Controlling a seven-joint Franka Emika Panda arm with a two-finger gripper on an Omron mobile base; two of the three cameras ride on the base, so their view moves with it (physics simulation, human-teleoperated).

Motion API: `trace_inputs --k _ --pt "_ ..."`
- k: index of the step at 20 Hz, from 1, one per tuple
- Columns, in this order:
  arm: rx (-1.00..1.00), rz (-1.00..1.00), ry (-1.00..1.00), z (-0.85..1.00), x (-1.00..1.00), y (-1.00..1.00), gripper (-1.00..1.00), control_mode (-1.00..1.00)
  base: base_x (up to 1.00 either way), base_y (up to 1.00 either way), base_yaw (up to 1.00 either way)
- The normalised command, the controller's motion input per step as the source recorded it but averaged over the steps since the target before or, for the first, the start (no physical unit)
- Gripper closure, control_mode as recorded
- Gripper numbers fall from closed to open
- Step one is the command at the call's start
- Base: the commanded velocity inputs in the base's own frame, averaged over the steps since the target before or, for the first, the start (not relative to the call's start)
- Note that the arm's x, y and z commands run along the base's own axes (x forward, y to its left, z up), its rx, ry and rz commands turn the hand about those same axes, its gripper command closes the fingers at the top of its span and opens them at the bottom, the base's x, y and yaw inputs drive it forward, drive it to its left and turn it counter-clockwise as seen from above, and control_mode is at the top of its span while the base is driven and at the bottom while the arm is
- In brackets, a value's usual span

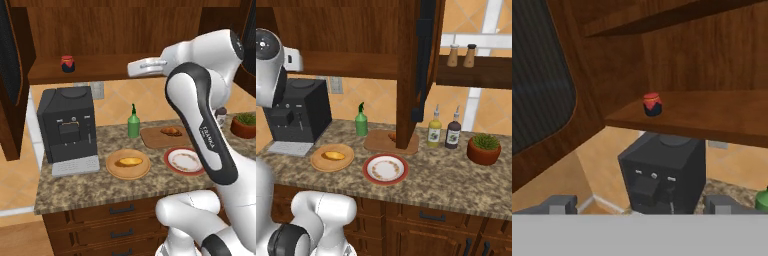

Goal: From the different types of pastries on the counter, select a croissant and place it on the cutting board. Then retrieve a jar of jam from the cabinet and place it alongside the croissant on the cutting board.

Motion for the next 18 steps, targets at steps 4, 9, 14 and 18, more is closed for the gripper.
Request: trace_inputs --k 4,9,14,18 --pt "-0.06 -0.03 -0.09 0.05 0.0 0.31 -1.0 -1.0 0.0 0.0 0.0" --pt "-0.07 -0.08 -0.07 0.0 0.03 0.17 -1.0 -1.0 0.0 0.0 0.0" --pt "0.0 -0.24 0.0 0.03 0.23 0.06 -1.0 -1.0 0.0 0.0 0.0" --pt "0.1 -0.26 0.06 0.0 0.26 0.28 -1.0 -1.0 0.0 0.0 0.0"
